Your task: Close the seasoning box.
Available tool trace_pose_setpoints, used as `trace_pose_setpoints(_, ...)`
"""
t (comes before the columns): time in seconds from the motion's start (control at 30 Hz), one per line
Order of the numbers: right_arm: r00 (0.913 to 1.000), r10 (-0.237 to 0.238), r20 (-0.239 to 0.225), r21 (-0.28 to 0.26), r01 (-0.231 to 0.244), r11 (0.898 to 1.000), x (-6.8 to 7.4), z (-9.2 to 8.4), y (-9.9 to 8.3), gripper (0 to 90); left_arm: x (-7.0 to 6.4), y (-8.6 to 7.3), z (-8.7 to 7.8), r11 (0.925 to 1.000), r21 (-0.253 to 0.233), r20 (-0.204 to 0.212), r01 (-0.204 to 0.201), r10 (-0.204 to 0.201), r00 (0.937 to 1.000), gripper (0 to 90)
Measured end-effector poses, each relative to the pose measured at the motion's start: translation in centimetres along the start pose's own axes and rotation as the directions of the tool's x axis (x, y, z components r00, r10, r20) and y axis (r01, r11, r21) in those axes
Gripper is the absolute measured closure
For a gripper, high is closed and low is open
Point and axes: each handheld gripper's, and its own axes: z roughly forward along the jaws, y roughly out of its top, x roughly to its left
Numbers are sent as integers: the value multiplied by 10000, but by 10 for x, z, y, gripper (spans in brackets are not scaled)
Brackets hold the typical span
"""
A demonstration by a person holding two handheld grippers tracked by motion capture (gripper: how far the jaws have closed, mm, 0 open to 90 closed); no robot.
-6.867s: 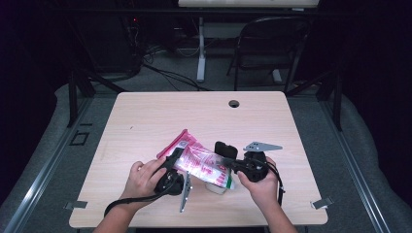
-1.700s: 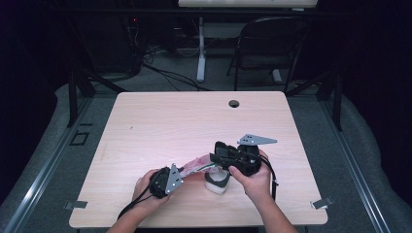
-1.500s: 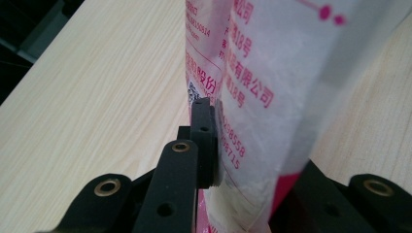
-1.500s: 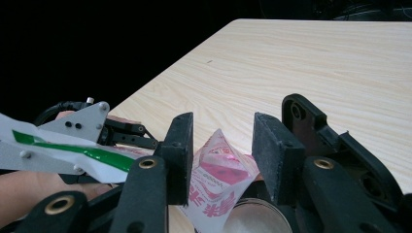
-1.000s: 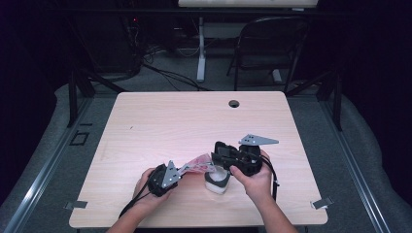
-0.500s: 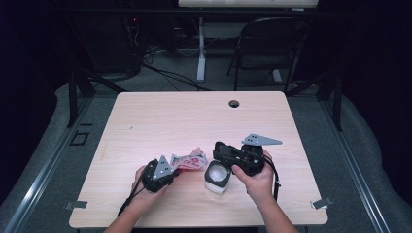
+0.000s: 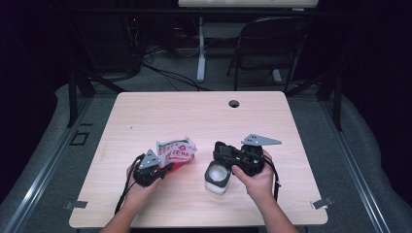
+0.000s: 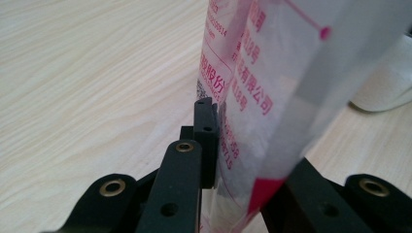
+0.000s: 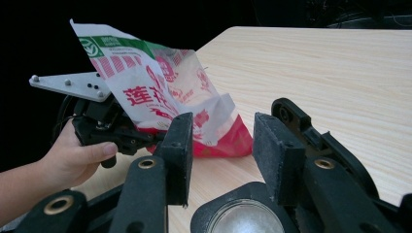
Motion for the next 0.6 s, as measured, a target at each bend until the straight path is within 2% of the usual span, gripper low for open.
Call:
trace_pose_setpoints(0.17, 10000, 29, 52, -58, -28, 10000, -1, -2, 0, 595, 9, -1, -7, 9992, -234, -361, 336, -344, 9988, 833)
trace_pose_setpoints(0.27, 9999, 17, 108, -39, -17, 10000, -1, -3, 0, 595, 16, -2, -12, 9970, -413, -628, 654, -679, 9957, 834)
trace_pose_setpoints(0.4, 10000, -7, 94, -26, 8, 10000, -1, -2, 0, 595, 23, -5, -16, 9948, -511, -880, 879, -922, 9918, 836)
trace_pose_setpoints(0.6, 9999, 22, 116, -78, -21, 10000, -1, -2, 0, 595, 33, -8, -24, 9884, -832, -1040, 1267, -1351, 9854, 839)
